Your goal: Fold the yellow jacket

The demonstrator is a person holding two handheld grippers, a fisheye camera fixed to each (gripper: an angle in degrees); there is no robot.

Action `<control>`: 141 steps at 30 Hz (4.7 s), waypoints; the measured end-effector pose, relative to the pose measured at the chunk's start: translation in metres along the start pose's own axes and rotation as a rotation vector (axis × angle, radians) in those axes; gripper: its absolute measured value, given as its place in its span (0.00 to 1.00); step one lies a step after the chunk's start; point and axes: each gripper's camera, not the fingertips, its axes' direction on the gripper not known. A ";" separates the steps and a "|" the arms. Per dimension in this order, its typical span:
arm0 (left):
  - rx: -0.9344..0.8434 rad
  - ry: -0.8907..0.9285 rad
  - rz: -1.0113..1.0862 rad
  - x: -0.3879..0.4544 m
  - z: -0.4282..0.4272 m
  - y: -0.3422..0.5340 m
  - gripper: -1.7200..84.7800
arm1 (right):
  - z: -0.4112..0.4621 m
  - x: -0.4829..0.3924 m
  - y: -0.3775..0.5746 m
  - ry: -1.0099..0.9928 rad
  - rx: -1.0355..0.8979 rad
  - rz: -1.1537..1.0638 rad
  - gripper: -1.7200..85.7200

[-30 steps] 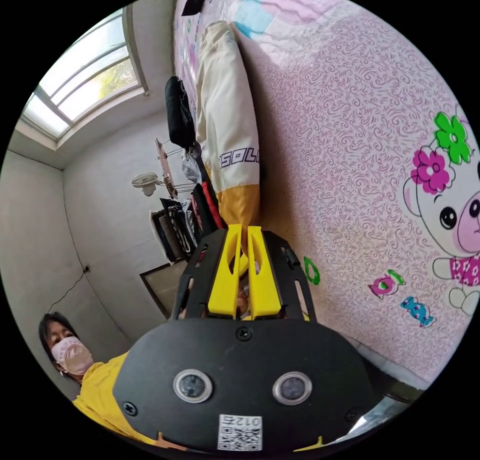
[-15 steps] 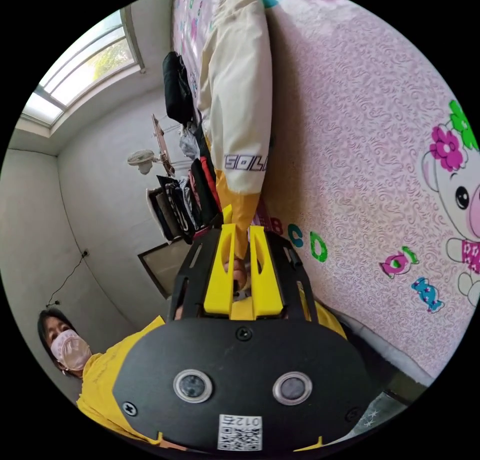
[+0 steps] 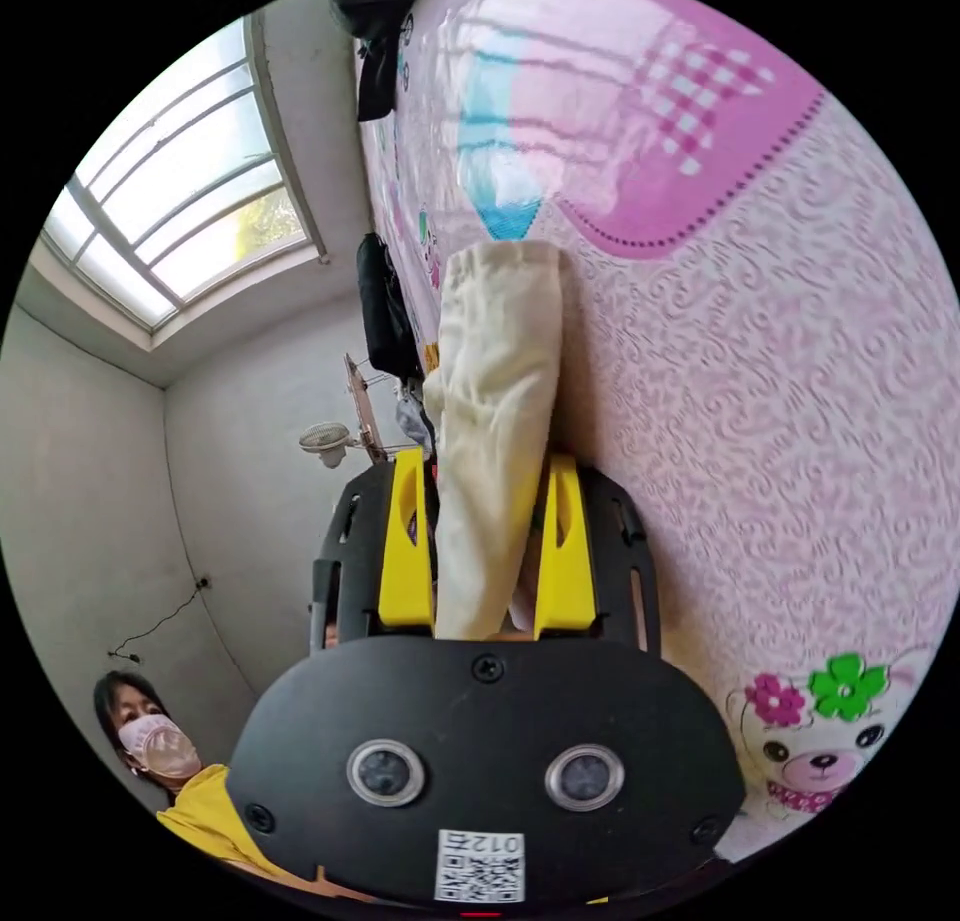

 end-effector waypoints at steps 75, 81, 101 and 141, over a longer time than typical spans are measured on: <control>1.017 0.018 0.169 -0.296 -0.714 0.247 0.16 | 0.599 -0.090 0.025 0.221 -0.750 -0.622 0.07; 1.047 -0.008 0.171 -0.299 -0.732 0.238 0.07 | 0.629 -0.035 0.069 0.308 -0.966 -0.536 0.11; 0.993 0.066 0.091 -0.345 -0.796 0.162 0.03 | 0.686 -0.001 0.062 0.271 -1.004 -0.327 0.05; 0.584 -1.120 0.368 0.012 -0.680 -0.141 0.03 | 0.746 -0.179 0.050 0.504 -0.501 -0.996 0.03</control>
